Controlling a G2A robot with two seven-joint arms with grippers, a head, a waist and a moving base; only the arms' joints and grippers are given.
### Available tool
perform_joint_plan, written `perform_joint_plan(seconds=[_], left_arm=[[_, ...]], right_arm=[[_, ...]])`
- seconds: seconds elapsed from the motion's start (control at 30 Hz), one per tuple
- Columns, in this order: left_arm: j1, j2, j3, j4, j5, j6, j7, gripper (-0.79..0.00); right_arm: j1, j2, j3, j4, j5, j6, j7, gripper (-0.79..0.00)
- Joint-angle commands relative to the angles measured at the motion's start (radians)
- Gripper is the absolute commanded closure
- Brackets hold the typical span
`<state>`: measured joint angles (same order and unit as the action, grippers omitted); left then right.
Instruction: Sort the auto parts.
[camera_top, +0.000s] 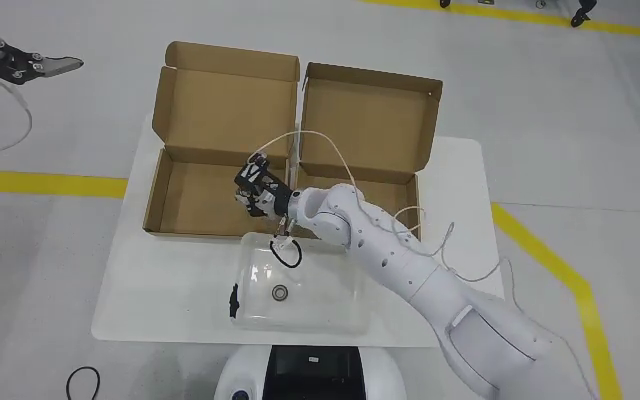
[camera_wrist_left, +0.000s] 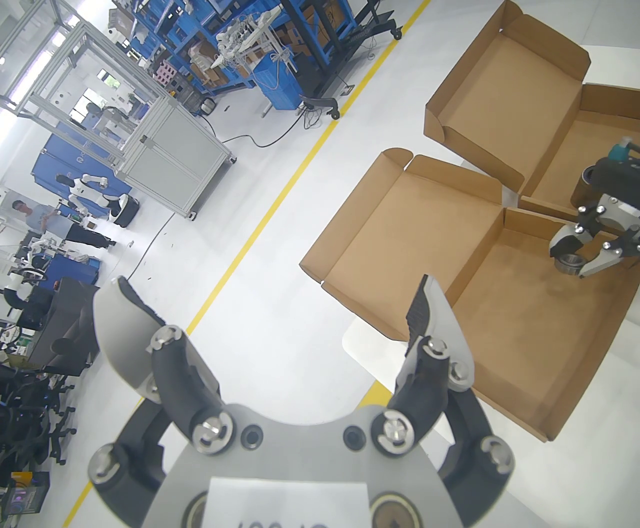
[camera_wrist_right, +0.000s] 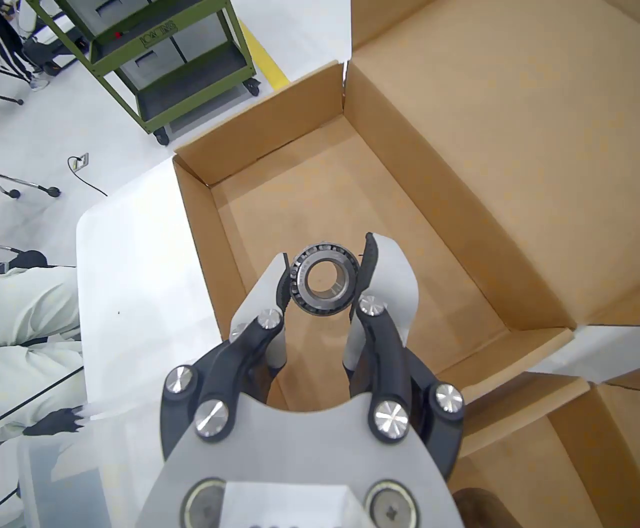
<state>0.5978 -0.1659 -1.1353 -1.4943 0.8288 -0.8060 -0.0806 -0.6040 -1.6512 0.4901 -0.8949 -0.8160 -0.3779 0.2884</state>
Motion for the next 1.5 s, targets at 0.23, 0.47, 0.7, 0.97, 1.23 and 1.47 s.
perform_joint_plan(seconds=[0.23, 0.47, 0.7, 0.97, 1.23, 1.47], left_arm=[[0.0, 0.0, 0.0, 0.0, 0.0, 0.0, 0.0, -0.785], [0.0, 0.0, 0.0, 0.0, 0.0, 0.0, 0.0, -0.785], [0.0, 0.0, 0.0, 0.0, 0.0, 0.0, 0.0, -0.785], [0.0, 0.0, 0.0, 0.0, 0.0, 0.0, 0.0, -0.785], [0.0, 0.0, 0.0, 0.0, 0.0, 0.0, 0.0, -0.785], [0.0, 0.0, 0.0, 0.0, 0.0, 0.0, 0.0, -0.785]], right_arm=[[0.062, -0.108, -0.071, 0.197, 0.02, 0.004, 0.016, 0.0], [0.09, -0.173, -0.095, 0.303, 0.025, -0.022, 0.007, 0.0], [0.112, -0.22, -0.108, 0.383, 0.004, -0.032, 0.006, -0.185], [0.128, -0.257, -0.109, 0.443, -0.018, -0.05, -0.008, -0.209], [0.142, -0.279, -0.111, 0.457, -0.06, -0.061, -0.021, -0.372], [0.156, -0.278, -0.101, 0.416, -0.111, -0.079, -0.064, -0.385]])
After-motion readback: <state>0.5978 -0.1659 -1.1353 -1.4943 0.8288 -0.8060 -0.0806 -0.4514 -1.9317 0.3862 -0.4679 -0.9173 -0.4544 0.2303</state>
